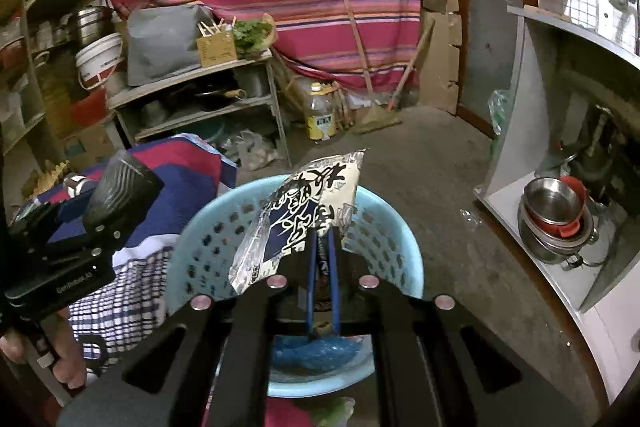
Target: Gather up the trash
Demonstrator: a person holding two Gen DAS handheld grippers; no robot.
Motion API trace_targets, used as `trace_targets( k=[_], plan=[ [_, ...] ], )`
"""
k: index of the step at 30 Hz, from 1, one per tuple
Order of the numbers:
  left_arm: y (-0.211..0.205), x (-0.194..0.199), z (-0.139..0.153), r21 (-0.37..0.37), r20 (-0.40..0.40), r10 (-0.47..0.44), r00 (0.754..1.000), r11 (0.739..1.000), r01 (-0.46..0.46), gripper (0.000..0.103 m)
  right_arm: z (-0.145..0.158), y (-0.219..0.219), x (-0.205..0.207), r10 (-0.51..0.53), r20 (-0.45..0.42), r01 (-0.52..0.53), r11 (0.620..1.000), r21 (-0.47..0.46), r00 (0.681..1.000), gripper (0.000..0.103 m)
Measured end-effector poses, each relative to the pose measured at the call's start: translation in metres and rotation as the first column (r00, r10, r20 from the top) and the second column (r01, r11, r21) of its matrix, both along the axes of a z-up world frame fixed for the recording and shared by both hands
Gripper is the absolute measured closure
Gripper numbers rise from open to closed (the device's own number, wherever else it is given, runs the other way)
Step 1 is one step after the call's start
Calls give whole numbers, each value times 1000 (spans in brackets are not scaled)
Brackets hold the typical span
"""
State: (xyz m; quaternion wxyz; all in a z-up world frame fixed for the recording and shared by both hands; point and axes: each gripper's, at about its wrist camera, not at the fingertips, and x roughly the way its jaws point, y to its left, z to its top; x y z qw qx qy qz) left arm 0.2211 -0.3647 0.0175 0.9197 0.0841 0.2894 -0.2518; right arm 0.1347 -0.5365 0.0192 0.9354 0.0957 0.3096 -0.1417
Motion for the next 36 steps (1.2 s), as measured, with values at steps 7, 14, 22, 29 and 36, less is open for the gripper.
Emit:
trace_targets(
  k=[7, 14, 22, 29, 36],
  plan=[
    [-15, -2, 0, 3, 17, -31, 999, 1000, 31, 17, -6, -7, 4, -7, -8, 8, 1000, 5, 1000, 97],
    [14, 4, 5, -34, 21, 41, 999, 999, -41, 7, -14, -5, 10, -7, -19, 7, 1000, 20, 1000, 97],
    [75, -1, 15, -27, 70, 158, 985, 987, -156, 6, -26, 14, 30, 1, -34, 0, 1000, 26, 999, 93],
    [144, -17, 25, -21, 109, 246, 963, 969, -245, 6, -36, 35, 40, -44, -61, 42, 998, -35, 997, 29],
    [208, -45, 25, -31, 127, 351, 928, 936, -350, 6, -27, 71, 16, -66, -22, 65, 997, -50, 998, 12]
  ],
)
